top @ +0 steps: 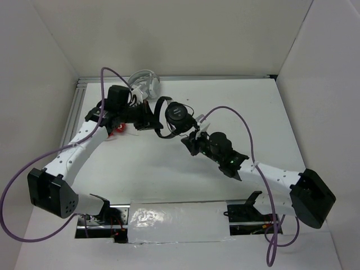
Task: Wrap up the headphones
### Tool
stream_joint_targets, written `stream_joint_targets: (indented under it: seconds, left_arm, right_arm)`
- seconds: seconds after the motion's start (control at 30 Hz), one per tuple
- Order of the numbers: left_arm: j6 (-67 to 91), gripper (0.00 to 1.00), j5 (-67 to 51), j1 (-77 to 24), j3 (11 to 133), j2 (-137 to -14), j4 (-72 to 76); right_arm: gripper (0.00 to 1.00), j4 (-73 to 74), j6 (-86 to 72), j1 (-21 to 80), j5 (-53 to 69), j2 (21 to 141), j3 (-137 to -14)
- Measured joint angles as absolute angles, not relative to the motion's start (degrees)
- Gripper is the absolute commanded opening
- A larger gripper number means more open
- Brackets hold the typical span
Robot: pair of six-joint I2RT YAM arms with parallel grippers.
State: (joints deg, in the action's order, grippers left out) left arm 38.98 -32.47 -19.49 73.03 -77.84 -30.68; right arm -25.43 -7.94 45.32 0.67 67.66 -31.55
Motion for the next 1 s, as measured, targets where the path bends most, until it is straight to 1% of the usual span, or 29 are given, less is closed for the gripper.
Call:
stream_joint_targets:
  seconds: [0.03,0.17,0.33,0.43,0.53,0.7,1.0]
  left_arm:
    - [38.5,0.00,-32.9,-19.7,72.6,-77.8,-30.2]
    - [35.0,0.00,-33.4,-20.8,70.7,-77.8,-29.4]
    - [32.0,0.00,-31.1,-23.9,70.4,-78.3,-29.5]
    - [30.1,0.00,-30.9,-25.3,70.1,-79.2,-28.7]
    - [28.3,0.00,-28.8,-26.7,70.1,-80.6,-28.7]
    - [26.8,0.00,-21.6,-29.1,70.1,-84.6,-29.9]
    - [25.6,0.00,-12.2,-29.0,66.4,-90.7,-28.4]
  right_arm:
    - [0.10,-25.5,-7.2,45.0,0.7,67.0,-31.1]
    - [0.14,-24.9,-4.3,41.5,2.4,62.3,-28.9]
    - [0.15,-23.6,-2.4,36.4,6.1,56.6,-27.8]
    - [0.15,-23.2,-0.8,34.7,8.6,55.6,-27.5]
    - [0.16,-21.1,0.9,33.7,11.0,56.4,-27.9]
    - [0.17,-14.5,2.5,33.5,12.1,59.5,-29.7]
    - [0.18,-0.6,-2.2,33.4,3.9,67.7,-34.7]
